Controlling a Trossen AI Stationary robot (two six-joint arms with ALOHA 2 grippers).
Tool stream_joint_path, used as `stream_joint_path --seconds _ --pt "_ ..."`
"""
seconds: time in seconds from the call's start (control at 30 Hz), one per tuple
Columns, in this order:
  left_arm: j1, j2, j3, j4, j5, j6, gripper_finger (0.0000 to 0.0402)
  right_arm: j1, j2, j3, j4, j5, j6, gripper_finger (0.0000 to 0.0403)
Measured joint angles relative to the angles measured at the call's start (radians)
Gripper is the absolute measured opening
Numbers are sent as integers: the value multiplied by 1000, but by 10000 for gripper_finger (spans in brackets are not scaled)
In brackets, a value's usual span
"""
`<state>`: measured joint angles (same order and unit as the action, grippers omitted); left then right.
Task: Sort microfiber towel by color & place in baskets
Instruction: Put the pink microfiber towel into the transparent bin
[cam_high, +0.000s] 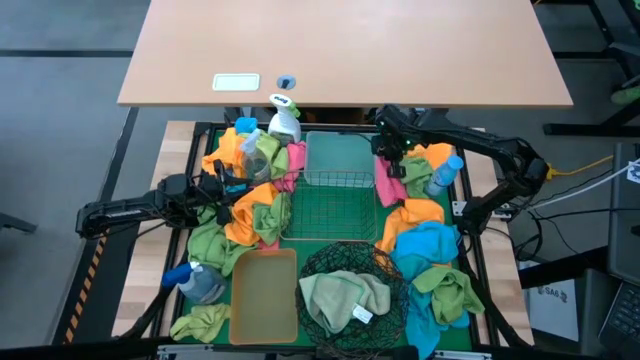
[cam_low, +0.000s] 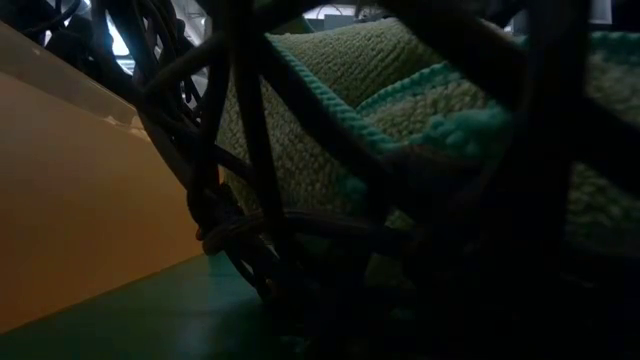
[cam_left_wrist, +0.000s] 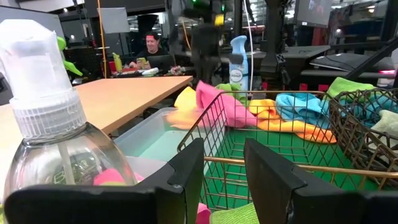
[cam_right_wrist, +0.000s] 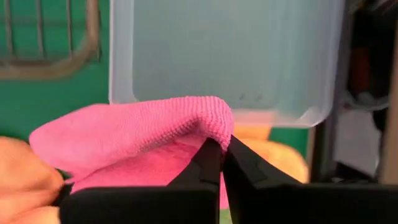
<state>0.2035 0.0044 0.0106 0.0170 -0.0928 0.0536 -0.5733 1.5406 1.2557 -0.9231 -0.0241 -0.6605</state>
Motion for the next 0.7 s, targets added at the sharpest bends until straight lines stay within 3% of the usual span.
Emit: stream_joint_path --seconds 0.43,0.7 --pt "0 0 0 0 1 0 110 10 0 428 4 13 -3 8" --pt "0 0 0 0 1 0 110 10 0 499 196 -43 -4 3"
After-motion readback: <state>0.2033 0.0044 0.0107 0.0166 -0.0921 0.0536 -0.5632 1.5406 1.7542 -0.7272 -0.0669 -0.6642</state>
